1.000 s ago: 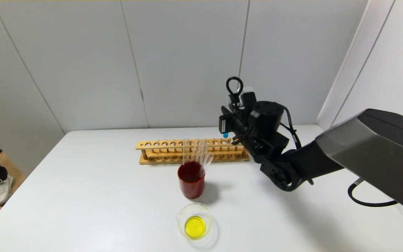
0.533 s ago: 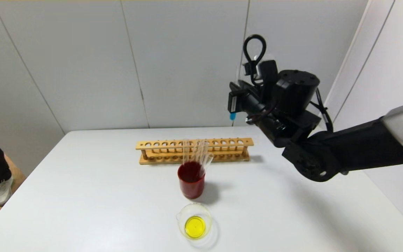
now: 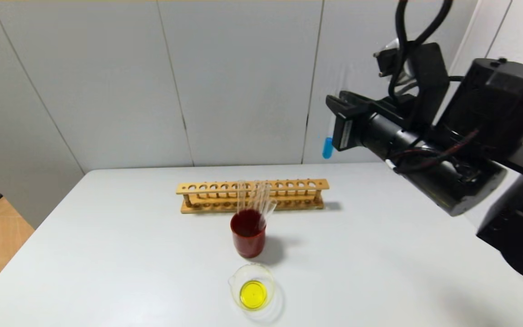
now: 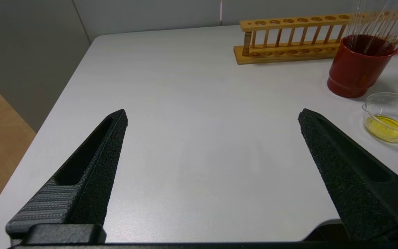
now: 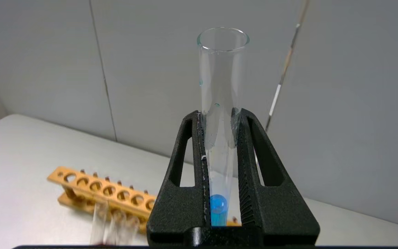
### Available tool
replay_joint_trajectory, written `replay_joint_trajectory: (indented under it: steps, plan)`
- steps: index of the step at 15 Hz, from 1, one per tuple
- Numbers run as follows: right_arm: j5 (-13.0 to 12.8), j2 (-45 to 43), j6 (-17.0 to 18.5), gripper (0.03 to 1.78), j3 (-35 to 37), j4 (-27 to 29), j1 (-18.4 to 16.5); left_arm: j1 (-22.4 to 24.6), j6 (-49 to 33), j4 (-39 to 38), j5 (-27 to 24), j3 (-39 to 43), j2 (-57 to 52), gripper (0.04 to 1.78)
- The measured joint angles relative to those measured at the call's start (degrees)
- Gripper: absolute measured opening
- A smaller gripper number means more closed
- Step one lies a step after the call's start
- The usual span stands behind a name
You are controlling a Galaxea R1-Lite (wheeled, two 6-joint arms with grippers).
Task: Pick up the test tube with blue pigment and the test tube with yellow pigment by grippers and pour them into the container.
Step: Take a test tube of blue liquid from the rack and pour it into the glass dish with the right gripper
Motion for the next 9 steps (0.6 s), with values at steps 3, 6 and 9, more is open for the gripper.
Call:
replay_joint_trajectory:
  steps: [3,6,9]
  plan:
    - [-0.1,-5.5,-0.6,0.32,9.0,-0.3,0.6,0.0,0.0,0.0,0.0,0.0,0.0,1.75]
    - [0.1,-8.2,-0.6,0.32,17.7,-0.6,1.2,0.0,0.0,0.0,0.0,0.0,0.0,1.75]
    - [0.4,-9.2,-1.0,0.32,23.8,-0.9,1.9,0.0,0.0,0.0,0.0,0.0,0.0,1.75]
